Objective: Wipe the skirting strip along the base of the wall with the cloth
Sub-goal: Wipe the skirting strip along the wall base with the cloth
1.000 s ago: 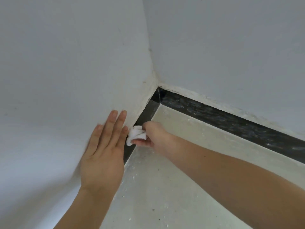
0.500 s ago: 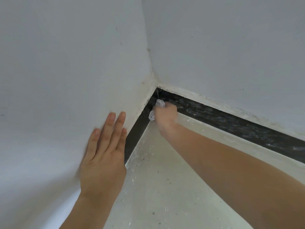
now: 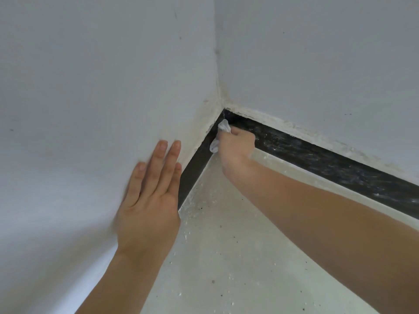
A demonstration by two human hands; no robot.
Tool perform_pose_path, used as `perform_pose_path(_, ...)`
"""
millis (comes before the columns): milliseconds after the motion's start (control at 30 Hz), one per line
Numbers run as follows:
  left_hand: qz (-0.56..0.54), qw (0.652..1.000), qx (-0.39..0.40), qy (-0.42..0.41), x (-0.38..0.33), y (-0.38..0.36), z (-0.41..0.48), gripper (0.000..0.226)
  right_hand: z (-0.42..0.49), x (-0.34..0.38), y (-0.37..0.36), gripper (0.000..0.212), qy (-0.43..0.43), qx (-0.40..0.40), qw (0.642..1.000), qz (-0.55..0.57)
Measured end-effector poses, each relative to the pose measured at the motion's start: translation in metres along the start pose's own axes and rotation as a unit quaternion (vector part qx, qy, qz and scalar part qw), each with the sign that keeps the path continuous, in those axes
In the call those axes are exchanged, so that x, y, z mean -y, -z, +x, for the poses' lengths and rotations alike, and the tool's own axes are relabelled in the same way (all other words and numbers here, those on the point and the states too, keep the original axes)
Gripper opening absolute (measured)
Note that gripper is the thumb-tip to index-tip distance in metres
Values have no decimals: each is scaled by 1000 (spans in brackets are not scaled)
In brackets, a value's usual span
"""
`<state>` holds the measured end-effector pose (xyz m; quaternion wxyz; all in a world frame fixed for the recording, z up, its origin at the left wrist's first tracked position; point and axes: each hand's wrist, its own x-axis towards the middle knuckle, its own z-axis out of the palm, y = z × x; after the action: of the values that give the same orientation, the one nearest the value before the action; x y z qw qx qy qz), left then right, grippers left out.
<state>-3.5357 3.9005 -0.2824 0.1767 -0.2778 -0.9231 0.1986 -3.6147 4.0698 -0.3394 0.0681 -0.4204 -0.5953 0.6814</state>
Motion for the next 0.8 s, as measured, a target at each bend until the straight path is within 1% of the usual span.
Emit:
perform_pose_path(33,3,1000,-2,-3,0,0,0,59,-5,-1,-4,27,18,-2,1000,-21)
perform_pose_path(67,5,1000,-4,-3,0,-1,0,59,-12,-3,0,26,46,13,997,-57)
perform_pose_path(133,9,1000,-9,2,0,-1,0,58,-26,-8,19,27,111,103,979,-136)
perform_pose_path(167,13,1000,-11,4,0,-2,0,57,-30,-7,29,28,136,155,962,-178)
perform_pose_path(200,17,1000,-12,3,0,-2,0,57,-31,-5,37,28,146,183,951,-202)
perform_pose_path(233,23,1000,-11,0,0,-3,0,58,-26,-2,40,28,150,174,951,-208)
perform_pose_path(333,33,999,-3,-4,0,-3,-1,64,-1,12,26,27,120,30,976,-177)
perform_pose_path(400,44,999,-3,-4,0,-2,-2,67,7,18,11,30,107,-22,979,-171)
perform_pose_path(433,43,999,-3,-5,1,-3,-2,67,6,19,7,28,118,-19,977,-176)
perform_pose_path(500,38,999,-4,-5,1,-3,-2,68,-1,14,10,20,177,25,960,-215)
perform_pose_path(567,47,999,-12,-4,1,-5,-1,67,-11,9,27,21,248,99,922,-279)
perform_pose_path(600,49,999,-13,-5,1,-6,-1,67,-14,9,37,21,272,137,903,-304)
perform_pose_path(633,51,999,-14,-7,0,-6,-1,66,-13,10,45,23,282,160,892,-315)
perform_pose_path(667,56,998,-12,-8,0,-6,-1,66,-10,13,49,25,277,154,898,-307)
perform_pose_path(733,59,998,-9,-9,0,-4,-1,67,-1,15,44,29,232,81,938,-243)
perform_pose_path(767,59,998,-8,-10,0,-4,-1,67,2,16,35,28,208,43,952,-222)
perform_pose_path(800,61,998,-11,-10,0,-3,-1,67,0,17,23,25,192,16,956,-221)
